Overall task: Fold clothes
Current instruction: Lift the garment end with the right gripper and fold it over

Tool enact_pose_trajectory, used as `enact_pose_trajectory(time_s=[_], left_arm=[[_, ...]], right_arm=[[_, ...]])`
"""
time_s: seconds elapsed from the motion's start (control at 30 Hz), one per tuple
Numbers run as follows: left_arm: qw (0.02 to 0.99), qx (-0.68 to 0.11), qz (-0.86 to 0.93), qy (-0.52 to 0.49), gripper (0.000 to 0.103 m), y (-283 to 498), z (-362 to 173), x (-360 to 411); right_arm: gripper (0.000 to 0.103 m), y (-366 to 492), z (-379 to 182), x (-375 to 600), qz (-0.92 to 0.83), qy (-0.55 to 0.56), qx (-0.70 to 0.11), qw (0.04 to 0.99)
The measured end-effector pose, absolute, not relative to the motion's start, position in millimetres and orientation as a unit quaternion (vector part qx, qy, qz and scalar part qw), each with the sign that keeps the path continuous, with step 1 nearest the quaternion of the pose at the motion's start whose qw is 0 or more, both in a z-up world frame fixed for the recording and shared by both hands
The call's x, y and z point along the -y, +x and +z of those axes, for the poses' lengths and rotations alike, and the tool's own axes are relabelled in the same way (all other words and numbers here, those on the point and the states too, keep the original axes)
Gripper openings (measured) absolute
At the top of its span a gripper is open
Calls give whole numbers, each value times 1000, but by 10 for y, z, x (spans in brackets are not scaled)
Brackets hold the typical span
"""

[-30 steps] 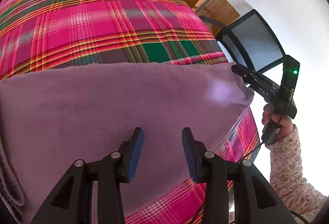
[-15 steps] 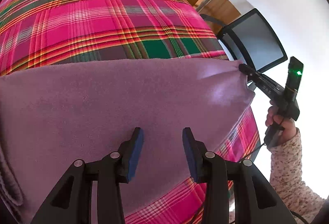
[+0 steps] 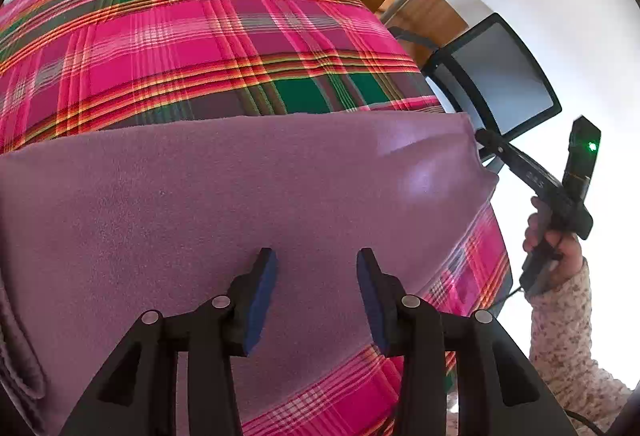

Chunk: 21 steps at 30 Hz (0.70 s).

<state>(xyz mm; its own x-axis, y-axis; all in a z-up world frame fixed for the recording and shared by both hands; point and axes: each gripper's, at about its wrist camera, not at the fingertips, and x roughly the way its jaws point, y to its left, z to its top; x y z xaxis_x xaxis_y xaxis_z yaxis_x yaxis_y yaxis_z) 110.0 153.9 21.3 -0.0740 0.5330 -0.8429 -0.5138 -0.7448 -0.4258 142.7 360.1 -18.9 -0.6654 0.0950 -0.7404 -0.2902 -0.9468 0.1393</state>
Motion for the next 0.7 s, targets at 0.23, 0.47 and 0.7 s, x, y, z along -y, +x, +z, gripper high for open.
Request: enact_pose_trajectory(time_s=[0.23,0.47,0.7], left_arm=[[360,6,736,-573,49,1128,215,-1549],[362,1,738,-569,52,1154,216,-1566],[364,7,738,-568,53,1146,210,-1553]], right_arm=[[46,1722,-307,-3688,896,-379,-206,100],[46,1860,-482,-3796,878,-374,-284,92],[46,1887,-548,-3805,871,-376,-301,96]])
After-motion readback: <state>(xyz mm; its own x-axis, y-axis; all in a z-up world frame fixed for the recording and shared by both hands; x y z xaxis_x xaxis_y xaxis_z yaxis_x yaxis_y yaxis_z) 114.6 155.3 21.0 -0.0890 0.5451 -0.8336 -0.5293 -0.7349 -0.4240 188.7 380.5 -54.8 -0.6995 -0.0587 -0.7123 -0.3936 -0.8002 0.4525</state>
